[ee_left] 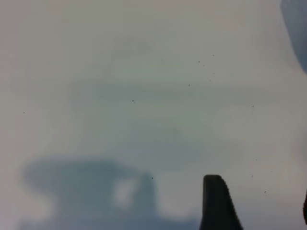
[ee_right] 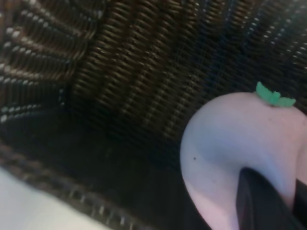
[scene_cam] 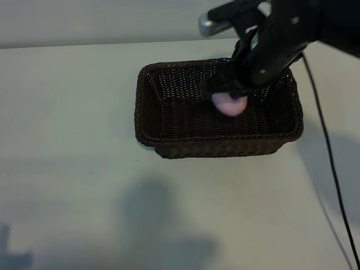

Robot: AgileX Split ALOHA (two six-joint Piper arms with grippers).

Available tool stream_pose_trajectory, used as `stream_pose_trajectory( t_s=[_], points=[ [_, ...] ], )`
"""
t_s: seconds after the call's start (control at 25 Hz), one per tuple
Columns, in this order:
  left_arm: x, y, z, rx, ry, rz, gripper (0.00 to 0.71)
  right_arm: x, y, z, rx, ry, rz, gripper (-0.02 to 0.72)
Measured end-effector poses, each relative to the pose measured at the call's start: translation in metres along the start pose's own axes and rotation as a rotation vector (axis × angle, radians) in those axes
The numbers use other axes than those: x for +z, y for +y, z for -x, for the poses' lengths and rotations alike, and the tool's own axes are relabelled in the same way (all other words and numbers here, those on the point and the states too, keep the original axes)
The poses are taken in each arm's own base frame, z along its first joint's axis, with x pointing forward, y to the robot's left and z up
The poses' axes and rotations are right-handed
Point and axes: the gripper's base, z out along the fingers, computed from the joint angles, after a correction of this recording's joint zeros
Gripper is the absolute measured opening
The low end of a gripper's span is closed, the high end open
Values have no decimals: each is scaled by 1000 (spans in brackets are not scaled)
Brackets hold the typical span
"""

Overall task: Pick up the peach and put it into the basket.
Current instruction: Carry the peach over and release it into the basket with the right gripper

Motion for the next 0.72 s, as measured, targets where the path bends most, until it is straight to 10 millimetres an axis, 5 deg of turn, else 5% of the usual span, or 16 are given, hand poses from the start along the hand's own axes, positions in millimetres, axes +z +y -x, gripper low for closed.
stream_pose_trajectory(
  t_s=[0.28,0.48,0.6,0.72],
  points=[
    [0,0,0,0,0,0,437,66,-4,-6,-2,79,-12,47],
    [0,0,0,0,0,0,437,81,-5,-7,-5,83,-14,68],
    [0,0,0,0,0,0,437,81,-5,-6,-6,79,-15,165],
    [0,0,0,0,0,0,437,74,-4,0,-10,83,-15,362]
  ],
)
